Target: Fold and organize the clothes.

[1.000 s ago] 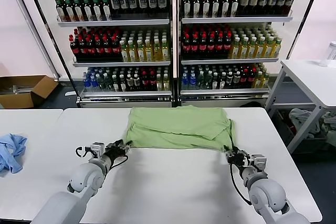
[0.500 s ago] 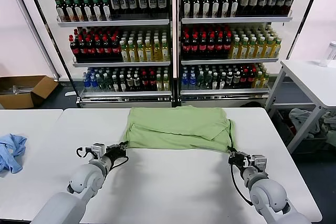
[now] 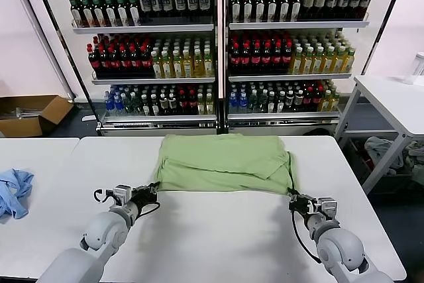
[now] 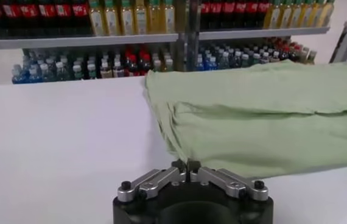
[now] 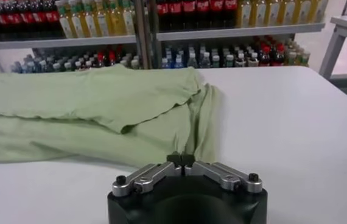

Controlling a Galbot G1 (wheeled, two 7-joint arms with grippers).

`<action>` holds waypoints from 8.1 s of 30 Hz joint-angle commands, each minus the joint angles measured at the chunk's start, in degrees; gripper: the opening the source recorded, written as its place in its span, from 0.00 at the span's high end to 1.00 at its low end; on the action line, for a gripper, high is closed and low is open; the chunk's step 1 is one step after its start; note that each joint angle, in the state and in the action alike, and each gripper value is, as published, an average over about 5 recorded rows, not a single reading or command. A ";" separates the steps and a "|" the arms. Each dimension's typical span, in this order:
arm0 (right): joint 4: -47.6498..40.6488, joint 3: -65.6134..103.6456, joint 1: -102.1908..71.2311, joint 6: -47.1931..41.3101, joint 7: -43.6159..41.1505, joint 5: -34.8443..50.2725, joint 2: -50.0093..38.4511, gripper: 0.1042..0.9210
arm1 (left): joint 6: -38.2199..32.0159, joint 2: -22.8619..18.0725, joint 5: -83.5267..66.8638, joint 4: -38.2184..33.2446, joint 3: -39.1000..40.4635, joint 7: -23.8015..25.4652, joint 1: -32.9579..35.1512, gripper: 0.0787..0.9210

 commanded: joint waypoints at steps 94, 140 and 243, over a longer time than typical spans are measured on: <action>27.38 18.53 -29.86 11.05 -4.03 -0.70 -12.55 0.16 | -8.26 6.97 10.88 -43.82 -11.07 -22.06 34.03 0.18; -33.05 -25.57 40.98 -4.16 -13.76 -1.94 7.41 0.12 | 4.63 4.71 -1.22 -4.38 -5.46 -1.30 3.42 0.12; 20.09 1.78 -11.46 -2.28 -11.61 1.06 -19.05 1.00 | -2.92 8.30 15.84 -29.39 -13.06 -14.22 31.40 1.00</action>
